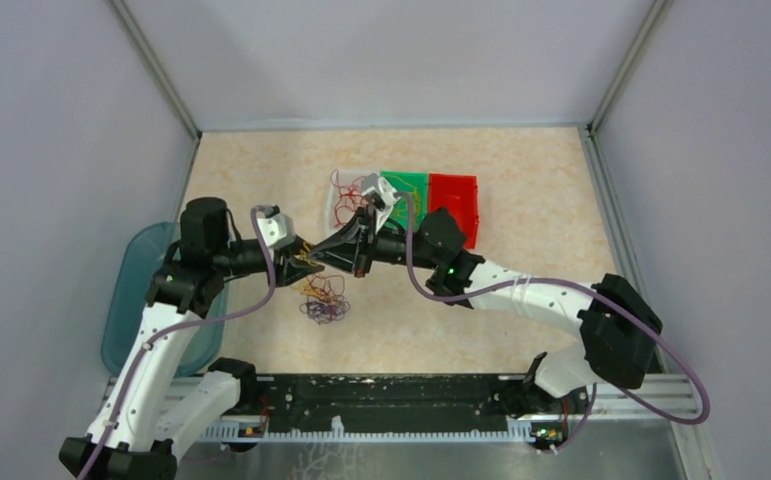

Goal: Untangle the cables

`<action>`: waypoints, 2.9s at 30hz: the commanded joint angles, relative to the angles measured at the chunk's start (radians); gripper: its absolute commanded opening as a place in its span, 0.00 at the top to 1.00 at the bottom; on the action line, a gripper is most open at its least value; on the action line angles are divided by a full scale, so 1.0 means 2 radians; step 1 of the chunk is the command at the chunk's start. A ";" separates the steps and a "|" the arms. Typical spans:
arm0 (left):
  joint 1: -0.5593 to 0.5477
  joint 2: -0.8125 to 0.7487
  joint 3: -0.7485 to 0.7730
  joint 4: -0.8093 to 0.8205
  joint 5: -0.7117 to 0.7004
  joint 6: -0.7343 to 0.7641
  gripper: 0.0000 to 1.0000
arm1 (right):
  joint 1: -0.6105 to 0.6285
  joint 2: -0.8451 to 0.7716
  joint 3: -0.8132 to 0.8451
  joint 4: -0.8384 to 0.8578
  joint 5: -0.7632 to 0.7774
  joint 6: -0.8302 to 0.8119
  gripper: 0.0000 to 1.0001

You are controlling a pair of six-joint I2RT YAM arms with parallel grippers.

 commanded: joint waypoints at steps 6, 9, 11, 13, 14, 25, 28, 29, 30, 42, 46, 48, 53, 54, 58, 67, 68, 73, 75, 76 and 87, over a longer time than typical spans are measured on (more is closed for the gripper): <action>0.001 -0.005 0.002 0.012 0.027 -0.015 0.78 | 0.011 -0.006 0.021 0.029 0.017 -0.006 0.81; 0.001 -0.010 0.003 0.012 0.026 -0.020 0.90 | 0.011 -0.019 0.003 0.028 0.035 -0.012 0.54; 0.001 -0.012 0.003 0.012 0.025 -0.021 0.97 | 0.006 -0.035 -0.017 0.031 0.050 -0.015 0.45; 0.001 -0.015 0.004 0.011 0.022 -0.023 1.00 | -0.004 -0.057 -0.048 0.045 0.064 -0.011 0.41; 0.001 -0.016 0.005 0.012 0.023 -0.023 1.00 | -0.010 -0.068 -0.065 0.051 0.071 -0.007 0.39; 0.001 -0.018 0.021 0.081 0.038 -0.150 1.00 | -0.023 -0.099 -0.151 0.089 0.102 -0.039 0.24; 0.001 -0.015 0.022 0.120 0.037 -0.212 1.00 | 0.004 -0.057 -0.113 0.100 0.109 -0.070 0.23; 0.001 -0.014 0.024 0.130 0.035 -0.225 1.00 | 0.009 -0.042 -0.101 0.104 0.111 -0.073 0.23; 0.001 -0.014 0.026 0.134 0.034 -0.234 1.00 | 0.012 -0.027 -0.092 0.115 0.111 -0.072 0.23; 0.001 -0.022 0.028 0.141 0.024 -0.259 1.00 | 0.053 0.106 -0.022 0.217 0.190 -0.097 0.27; 0.001 -0.022 0.037 0.141 0.023 -0.261 1.00 | 0.059 0.140 -0.028 0.208 0.206 -0.105 0.38; 0.001 -0.022 0.045 0.142 0.021 -0.263 1.00 | 0.059 0.152 -0.058 0.234 0.219 -0.101 0.45; 0.001 -0.021 0.065 0.169 0.011 -0.286 1.00 | 0.061 0.182 -0.116 0.284 0.242 -0.083 0.49; 0.001 -0.020 0.069 0.176 0.007 -0.291 1.00 | 0.062 0.188 -0.124 0.290 0.247 -0.083 0.47; 0.001 -0.016 0.092 0.198 -0.001 -0.306 1.00 | 0.063 0.207 -0.135 0.290 0.255 -0.082 0.45; 0.001 0.002 0.163 0.207 -0.010 -0.314 1.00 | 0.063 0.233 -0.160 0.308 0.266 -0.069 0.45; 0.001 0.004 0.172 0.208 -0.008 -0.316 1.00 | 0.063 0.231 -0.162 0.309 0.268 -0.070 0.44; 0.001 0.009 0.205 0.226 -0.015 -0.328 1.00 | 0.063 0.213 -0.171 0.290 0.268 -0.081 0.44; 0.001 0.010 0.221 0.238 -0.023 -0.329 1.00 | 0.063 0.206 -0.181 0.290 0.272 -0.083 0.44; 0.001 0.010 0.231 0.244 -0.028 -0.328 1.00 | 0.063 0.205 -0.188 0.290 0.275 -0.083 0.44; 0.001 -0.003 0.216 0.221 -0.004 -0.329 1.00 | 0.061 0.000 -0.220 0.214 0.286 -0.155 0.22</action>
